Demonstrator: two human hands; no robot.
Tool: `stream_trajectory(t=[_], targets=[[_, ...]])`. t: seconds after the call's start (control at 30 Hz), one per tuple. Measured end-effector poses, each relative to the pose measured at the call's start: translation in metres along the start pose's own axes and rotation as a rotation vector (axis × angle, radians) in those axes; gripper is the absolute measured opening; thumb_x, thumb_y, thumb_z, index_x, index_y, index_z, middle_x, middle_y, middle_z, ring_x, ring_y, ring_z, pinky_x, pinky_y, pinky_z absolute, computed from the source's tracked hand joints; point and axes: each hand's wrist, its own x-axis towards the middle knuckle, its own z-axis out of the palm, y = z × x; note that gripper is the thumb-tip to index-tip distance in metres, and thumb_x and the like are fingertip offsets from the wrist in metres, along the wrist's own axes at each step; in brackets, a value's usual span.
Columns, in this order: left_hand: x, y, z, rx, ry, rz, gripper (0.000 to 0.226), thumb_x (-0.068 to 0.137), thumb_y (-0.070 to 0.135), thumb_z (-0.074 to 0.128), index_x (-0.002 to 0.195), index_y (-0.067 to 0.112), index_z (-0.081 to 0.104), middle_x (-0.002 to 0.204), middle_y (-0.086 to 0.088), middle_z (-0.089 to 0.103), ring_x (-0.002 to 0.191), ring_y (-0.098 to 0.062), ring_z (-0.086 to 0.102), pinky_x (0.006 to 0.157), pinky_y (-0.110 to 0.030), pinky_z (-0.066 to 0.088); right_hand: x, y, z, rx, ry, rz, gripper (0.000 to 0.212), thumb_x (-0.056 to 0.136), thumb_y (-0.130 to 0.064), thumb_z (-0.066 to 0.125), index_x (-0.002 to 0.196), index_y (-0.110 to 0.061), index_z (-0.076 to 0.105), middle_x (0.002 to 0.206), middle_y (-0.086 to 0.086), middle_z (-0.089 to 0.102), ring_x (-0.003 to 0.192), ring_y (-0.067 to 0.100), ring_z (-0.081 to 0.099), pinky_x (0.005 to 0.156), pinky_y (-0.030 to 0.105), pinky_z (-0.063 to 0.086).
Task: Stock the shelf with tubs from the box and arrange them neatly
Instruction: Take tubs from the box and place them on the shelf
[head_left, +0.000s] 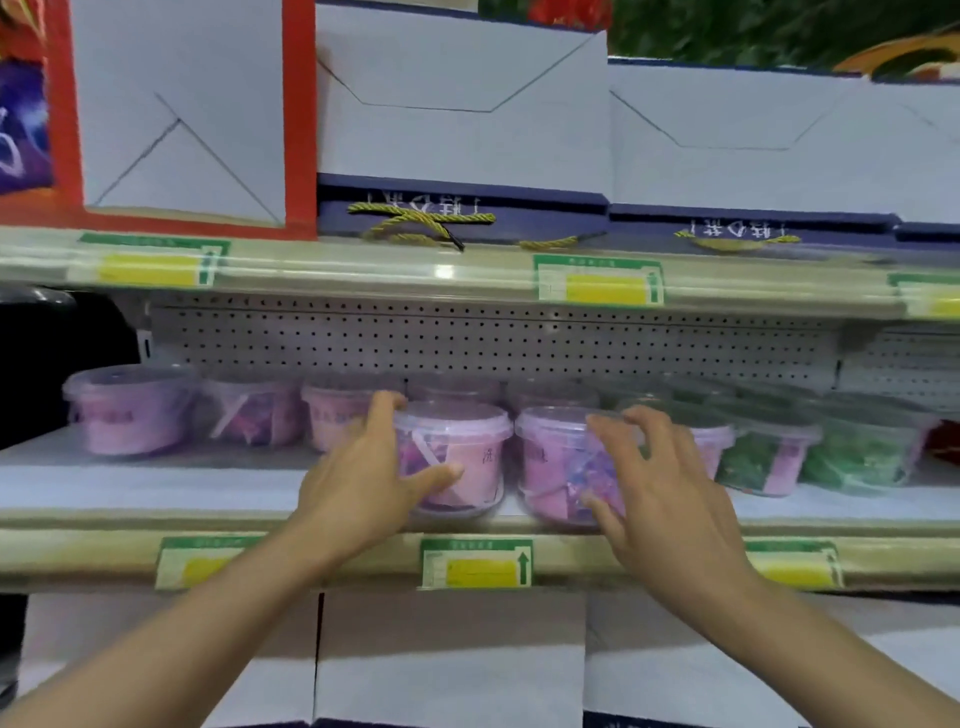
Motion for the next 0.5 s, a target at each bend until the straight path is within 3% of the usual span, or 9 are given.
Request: stream_trajectory(t=[0.1, 0.27, 0.4, 0.5], targets=[[0.005, 0.005, 0.012, 0.068, -0.010, 0.022, 0.074, 0.077, 0.054, 0.066, 0.133, 0.029, 0.024, 0.132, -0.009, 0.045, 0.111, -0.031, 0.054, 0.085, -0.037, 0.046, 0.014, -0.001, 0.014, 0.014, -0.016, 0.022, 0.054, 0.056, -0.013, 0.086, 0.103, -0.011, 0.059, 0.105, 0.017, 0.058, 0.089, 0.039, 0.056, 0.041, 0.038, 0.048], [0.023, 0.005, 0.021, 0.159, -0.038, -0.050, 0.067, 0.078, 0.054, 0.065, 0.126, 0.020, 0.030, 0.121, -0.013, 0.048, 0.106, -0.033, 0.055, 0.082, -0.039, 0.046, 0.036, -0.001, 0.039, -0.061, -0.070, 0.008, 0.054, 0.046, 0.001, 0.084, 0.092, -0.006, 0.057, 0.085, 0.012, 0.057, 0.074, 0.032, 0.058, 0.033, 0.034, 0.042], [0.028, 0.003, 0.022, 0.214, -0.032, -0.058, 0.062, 0.079, 0.057, 0.062, 0.121, 0.019, 0.034, 0.118, -0.012, 0.049, 0.105, -0.033, 0.054, 0.080, -0.037, 0.044, 0.042, 0.003, 0.050, -0.064, -0.102, -0.015, 0.054, 0.051, 0.000, 0.082, 0.098, -0.006, 0.056, 0.087, 0.012, 0.059, 0.077, 0.031, 0.059, 0.043, 0.037, 0.047], [0.026, 0.000, 0.024, 0.227, -0.020, -0.017, 0.070, 0.080, 0.057, 0.060, 0.132, 0.024, 0.028, 0.123, -0.013, 0.047, 0.111, -0.034, 0.052, 0.081, -0.039, 0.045, 0.037, 0.002, 0.045, -0.098, -0.098, -0.068, 0.059, 0.043, -0.014, 0.089, 0.092, -0.007, 0.058, 0.084, 0.011, 0.061, 0.072, 0.031, 0.060, 0.056, 0.035, 0.050]])
